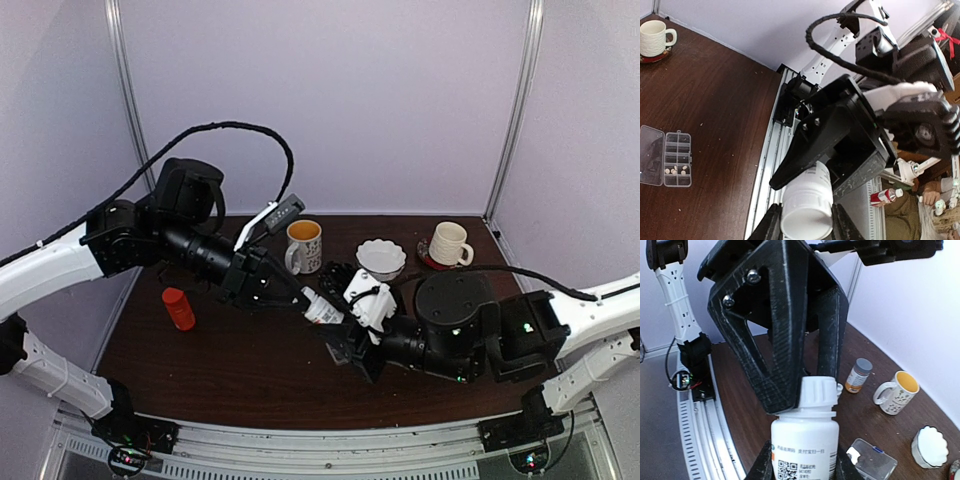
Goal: Sort the pills into containers
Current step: Unscrew the lid of the pill bottle from the pill bottle.
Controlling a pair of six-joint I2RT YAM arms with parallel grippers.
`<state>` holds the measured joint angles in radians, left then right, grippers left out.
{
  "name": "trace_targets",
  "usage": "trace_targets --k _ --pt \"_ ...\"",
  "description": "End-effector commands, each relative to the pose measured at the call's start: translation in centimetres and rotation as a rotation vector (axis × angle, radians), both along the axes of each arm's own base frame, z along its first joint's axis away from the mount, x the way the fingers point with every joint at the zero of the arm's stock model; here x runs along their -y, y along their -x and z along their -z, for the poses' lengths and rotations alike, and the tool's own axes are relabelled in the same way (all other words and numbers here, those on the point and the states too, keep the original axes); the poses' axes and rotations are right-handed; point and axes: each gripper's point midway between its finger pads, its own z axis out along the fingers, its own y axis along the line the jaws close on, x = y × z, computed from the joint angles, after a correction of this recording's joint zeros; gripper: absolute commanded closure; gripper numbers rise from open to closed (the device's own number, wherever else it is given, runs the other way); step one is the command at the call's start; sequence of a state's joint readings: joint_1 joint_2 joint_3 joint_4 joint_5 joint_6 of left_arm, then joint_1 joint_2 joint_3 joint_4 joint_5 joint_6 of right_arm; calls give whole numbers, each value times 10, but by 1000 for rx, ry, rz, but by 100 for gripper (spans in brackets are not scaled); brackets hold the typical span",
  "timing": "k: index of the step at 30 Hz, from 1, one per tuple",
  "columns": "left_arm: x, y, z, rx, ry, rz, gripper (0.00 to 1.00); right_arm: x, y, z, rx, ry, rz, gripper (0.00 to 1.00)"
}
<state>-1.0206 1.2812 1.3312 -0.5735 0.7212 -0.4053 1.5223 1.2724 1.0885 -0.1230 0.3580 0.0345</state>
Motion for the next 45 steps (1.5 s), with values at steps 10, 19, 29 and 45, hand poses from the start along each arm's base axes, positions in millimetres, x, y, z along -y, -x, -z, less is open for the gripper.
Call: trace_targets --k 10,19,29,45 --pt "17 -4 -10 -250 55 -62 91 28 -28 3 306 137 355 100" --pt "19 -8 -16 -396 130 -46 94 41 -28 4 400 177 443 100" --pt "12 -14 -28 -360 180 -92 94 52 -28 0 357 79 452 100" --pt "-37 -52 28 -86 -13 -426 94 80 -35 36 185 -68 449 100"
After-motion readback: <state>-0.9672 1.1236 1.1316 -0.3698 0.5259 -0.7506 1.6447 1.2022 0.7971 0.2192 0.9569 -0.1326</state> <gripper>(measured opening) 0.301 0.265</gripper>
